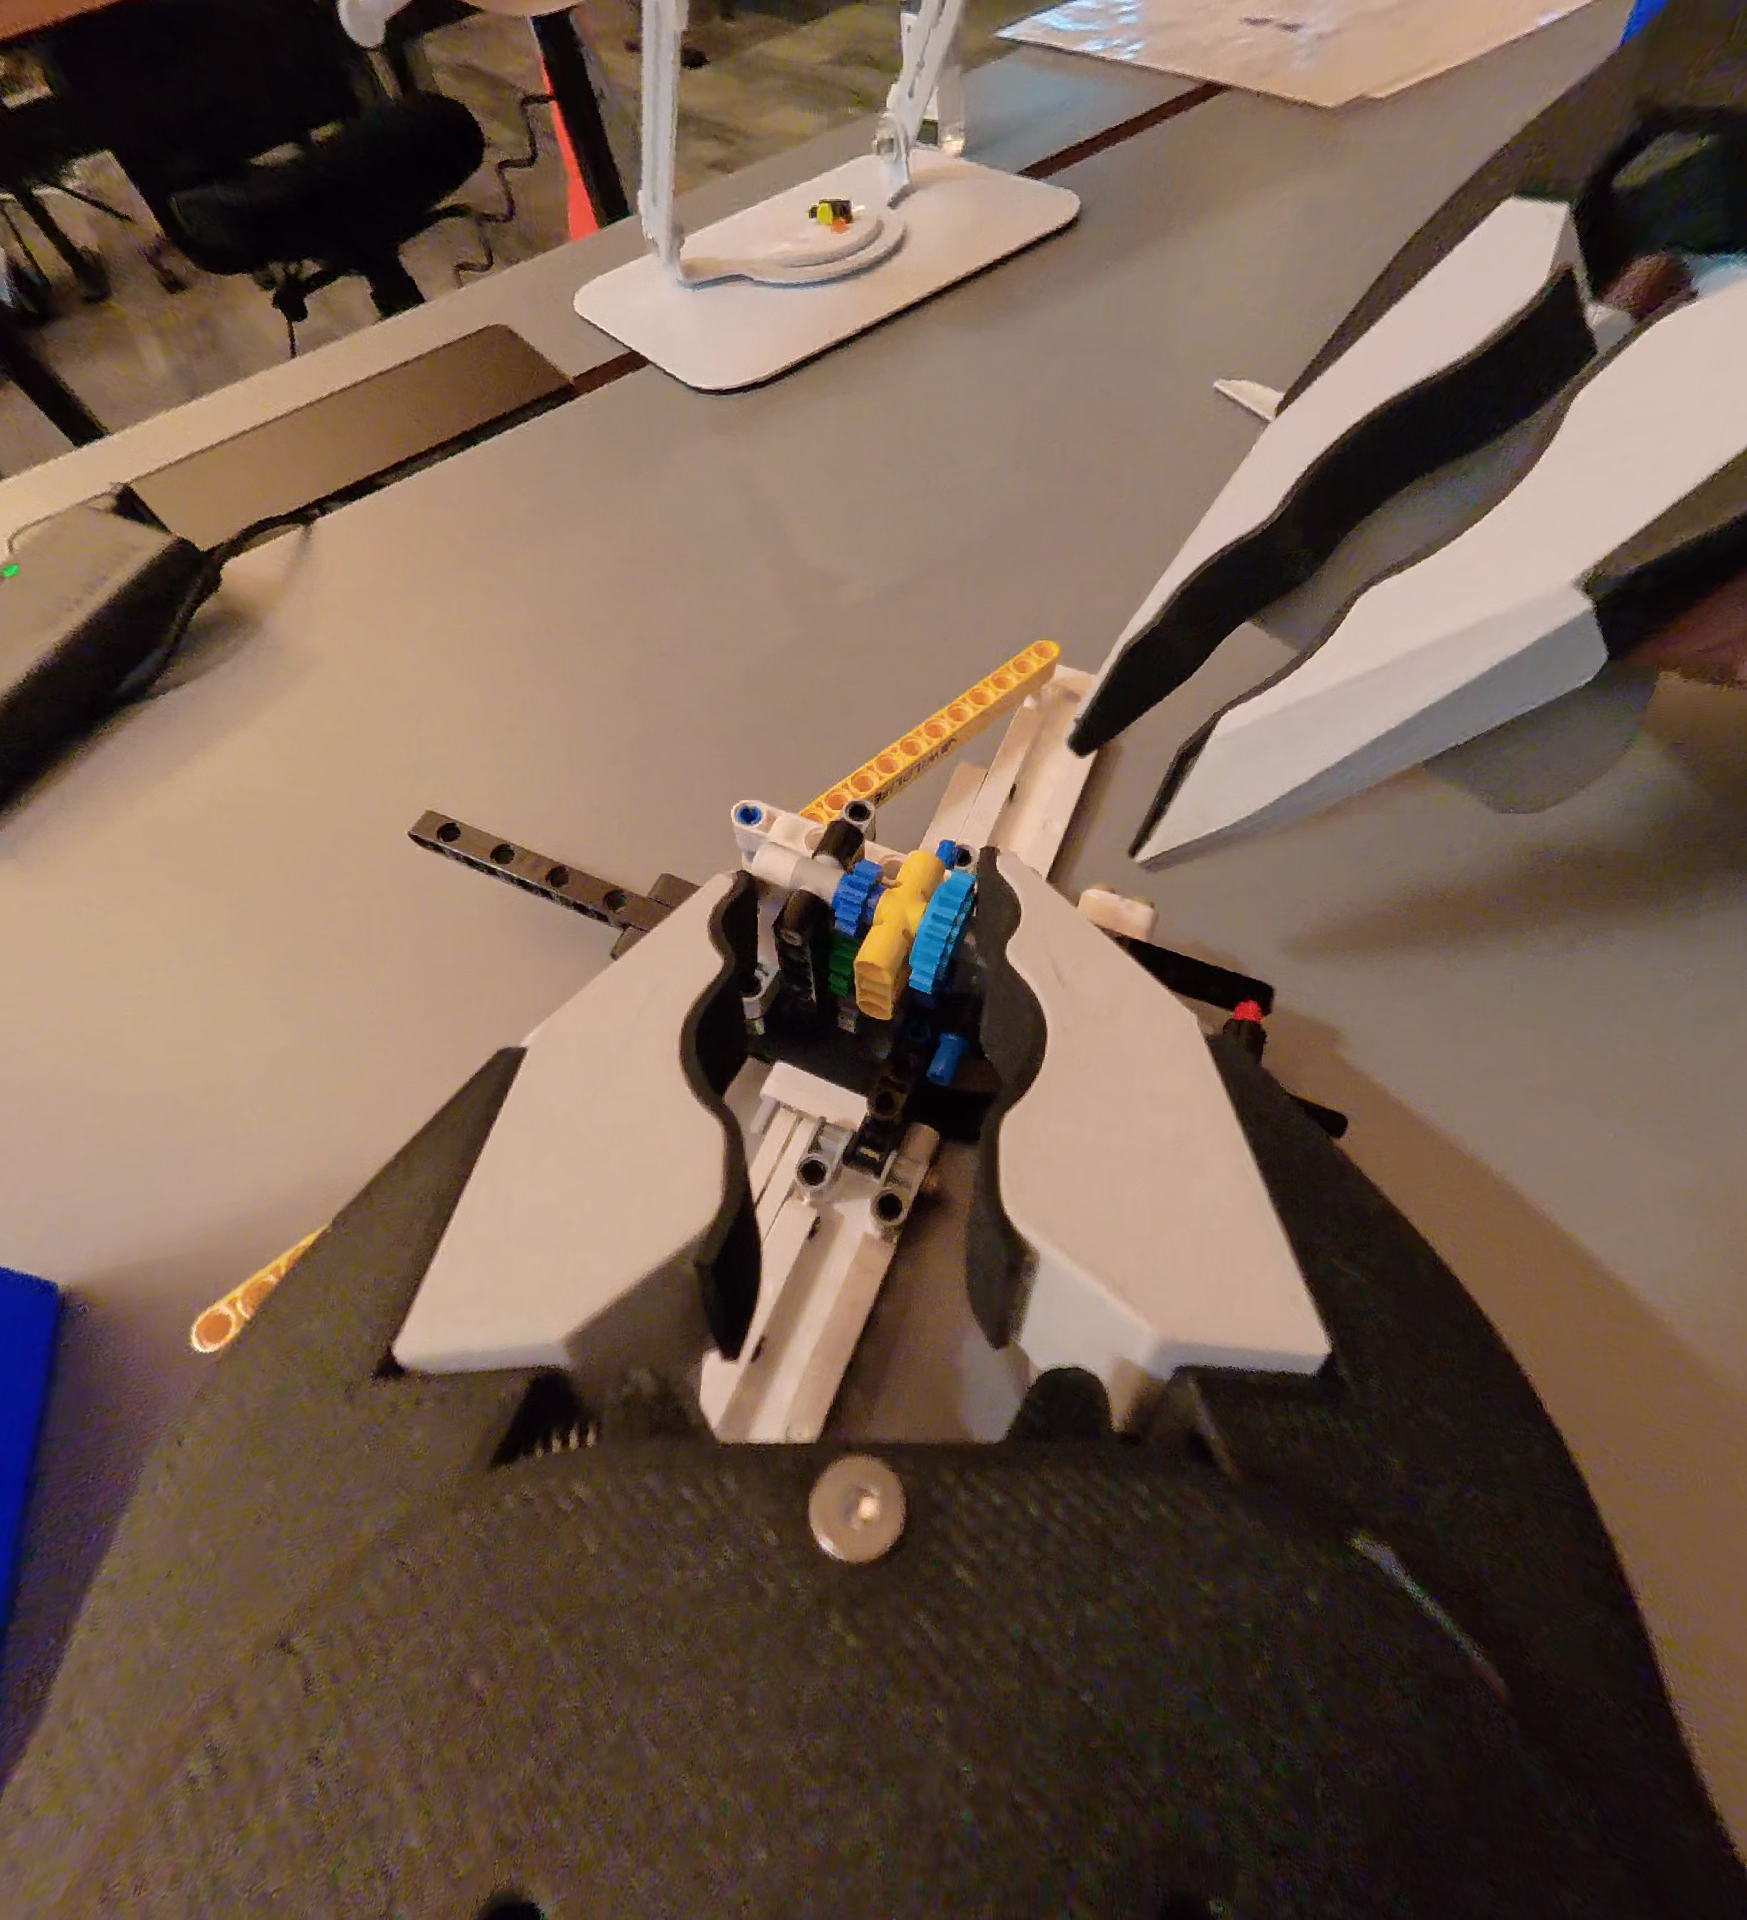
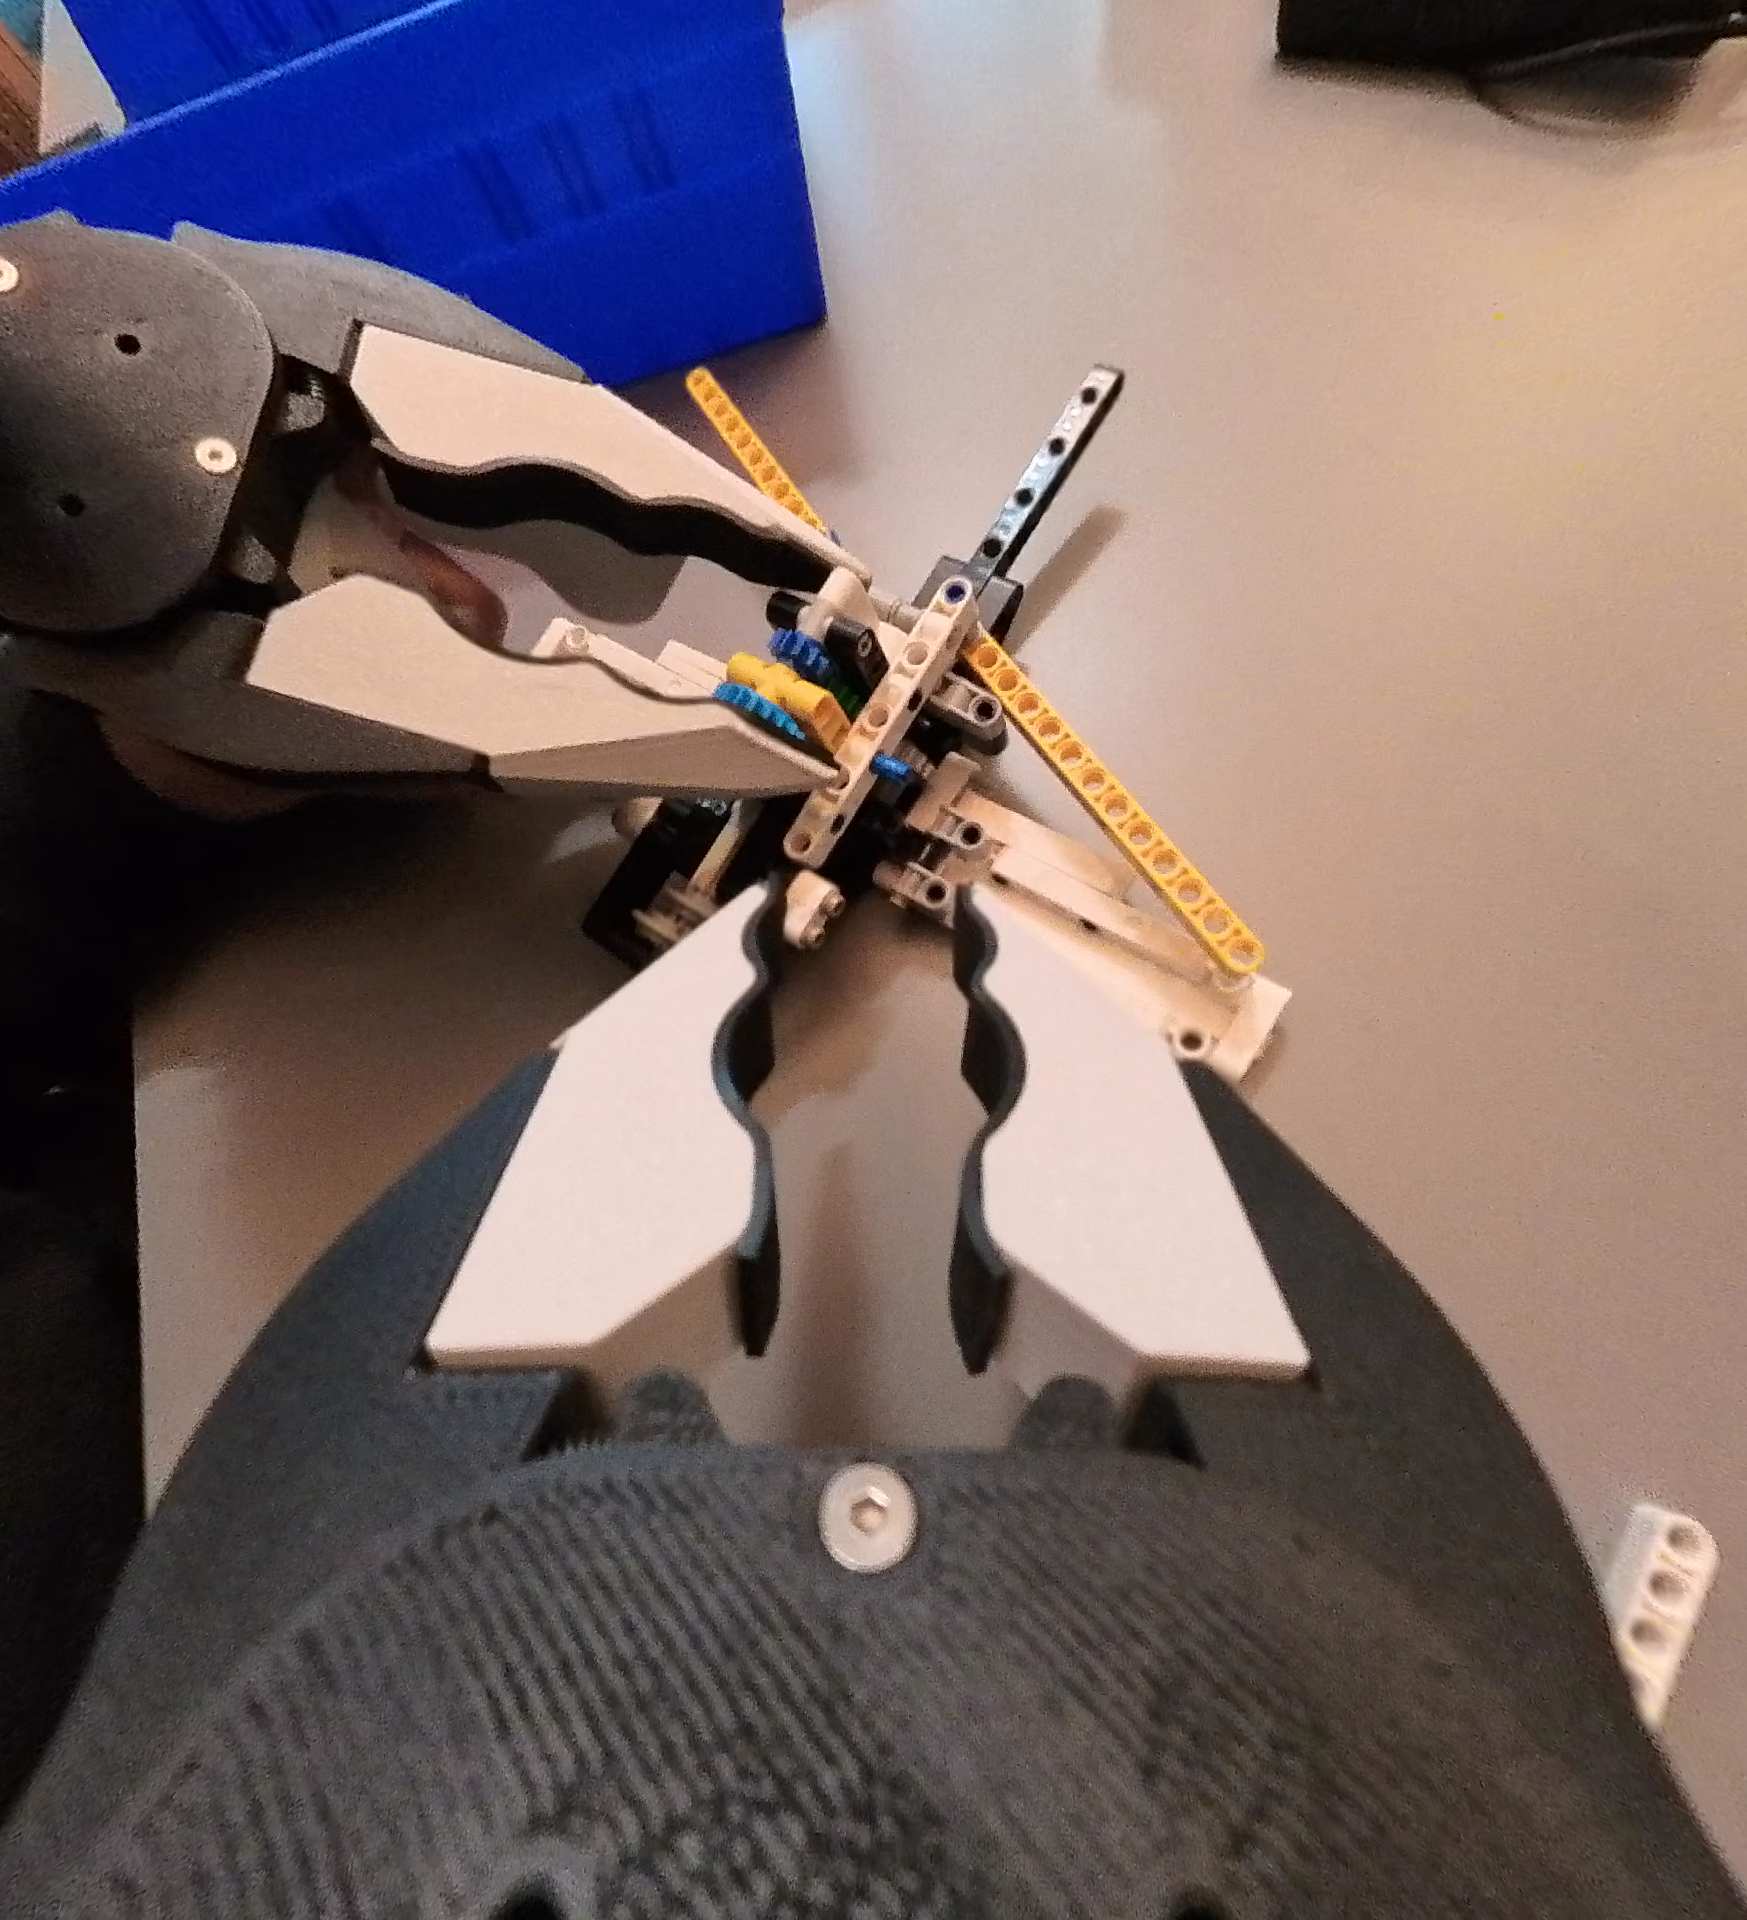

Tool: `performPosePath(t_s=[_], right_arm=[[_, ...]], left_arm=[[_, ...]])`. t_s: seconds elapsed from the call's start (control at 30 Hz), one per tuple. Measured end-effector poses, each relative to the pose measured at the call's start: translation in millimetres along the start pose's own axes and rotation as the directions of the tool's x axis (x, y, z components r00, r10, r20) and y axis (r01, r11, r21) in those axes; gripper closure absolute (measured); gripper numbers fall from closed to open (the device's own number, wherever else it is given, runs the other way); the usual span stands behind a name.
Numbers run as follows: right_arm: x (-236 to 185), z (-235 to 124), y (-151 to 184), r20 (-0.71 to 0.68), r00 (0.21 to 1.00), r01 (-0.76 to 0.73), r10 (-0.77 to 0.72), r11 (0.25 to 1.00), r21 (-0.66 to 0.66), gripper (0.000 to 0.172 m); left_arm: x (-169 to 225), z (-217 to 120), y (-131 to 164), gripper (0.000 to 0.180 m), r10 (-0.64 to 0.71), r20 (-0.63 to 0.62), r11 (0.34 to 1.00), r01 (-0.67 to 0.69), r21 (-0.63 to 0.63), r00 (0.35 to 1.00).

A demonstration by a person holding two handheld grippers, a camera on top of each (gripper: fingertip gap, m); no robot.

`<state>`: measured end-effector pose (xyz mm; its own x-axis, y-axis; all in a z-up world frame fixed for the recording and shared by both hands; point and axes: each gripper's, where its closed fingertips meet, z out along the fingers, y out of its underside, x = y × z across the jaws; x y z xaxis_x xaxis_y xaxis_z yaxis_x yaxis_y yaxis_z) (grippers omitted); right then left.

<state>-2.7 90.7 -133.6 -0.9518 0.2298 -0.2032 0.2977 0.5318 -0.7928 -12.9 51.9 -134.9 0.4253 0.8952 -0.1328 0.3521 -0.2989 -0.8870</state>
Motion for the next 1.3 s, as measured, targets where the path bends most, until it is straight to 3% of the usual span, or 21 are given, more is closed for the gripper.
performPosePath(t_s=[0.07, 0.23, 0.33, 0.43, 0.73, 0.87, 0.93, 1.07, 1.17, 1.3], right_arm=[[0.2, 4.0, -1.4, -0.008, 1.000, 0.005, -0.005, 1.000, 0.015, 0.140], [0.9, 8.1, -1.3, -0.028, 0.999, 0.022, -0.022, 1.000, 0.019, 0.141], [-1.1, 9.9, -3.1, -0.010, 1.000, 0.005, -0.004, 0.999, 0.036, 0.144], [-6.6, 15.8, -1.5, 0.045, 0.998, -0.047, 0.045, 0.998, 0.038, 0.144], [-3.0, 21.0, 2.8, 0.045, 0.995, -0.087, 0.086, 0.996, 0.022, 0.138], [3.2, 16.0, 0.3, -0.026, 0.999, -0.022, 0.023, 0.999, 0.024, 0.146], [5.4, 14.6, -1.4, -0.071, 0.997, 0.029, -0.028, 0.999, 0.022, 0.152], [5.1, 14.0, -5.9, -0.080, 0.995, 0.056, -0.052, 0.997, 0.044, 0.147], [9.5, 15.2, -3.3, -0.056, 0.998, 0.019, -0.017, 0.999, 0.044, 0.144], [5.5, 21.4, -1.0, 0.080, 0.993, -0.091, 0.088, 0.995, 0.029, 0.148]], left_arm=[[1.9, -1.2, -0.9, 0.138, 0.013, -0.014, 1.000, -0.013, 0.009, 1.000], [12.0, -13.8, -14.0, 0.117, 0.020, -0.133, 0.998, -0.012, 0.063, 0.991], [15.8, -12.8, -5.3, 0.111, -0.012, -0.209, 1.000, 0.013, 0.001, 0.978], [16.5, -8.1, 4.3, 0.116, -0.016, -0.231, 0.999, 0.005, -0.050, 0.973], [23.1, -18.2, 8.2, 0.122, -0.011, -0.228, 0.986, -0.028, -0.165, 0.974], [22.5, -20.6, 6.7, 0.134, -0.026, -0.216, 0.984, -0.014, -0.179, 0.976], [24.5, -16.3, 4.8, 0.123, -0.044, -0.211, 0.987, 0.010, -0.159, 0.977], [24.5, -5.8, 6.9, 0.109, -0.053, -0.143, 0.985, 0.028, -0.172, 0.988], [21.4, -1.1, 7.0, 0.114, -0.058, -0.093, 0.985, 0.042, -0.166, 0.994], [19.3, -1.7, 6.8, 0.122, -0.092, -0.115, 0.986, 0.075, -0.150, 0.989]])
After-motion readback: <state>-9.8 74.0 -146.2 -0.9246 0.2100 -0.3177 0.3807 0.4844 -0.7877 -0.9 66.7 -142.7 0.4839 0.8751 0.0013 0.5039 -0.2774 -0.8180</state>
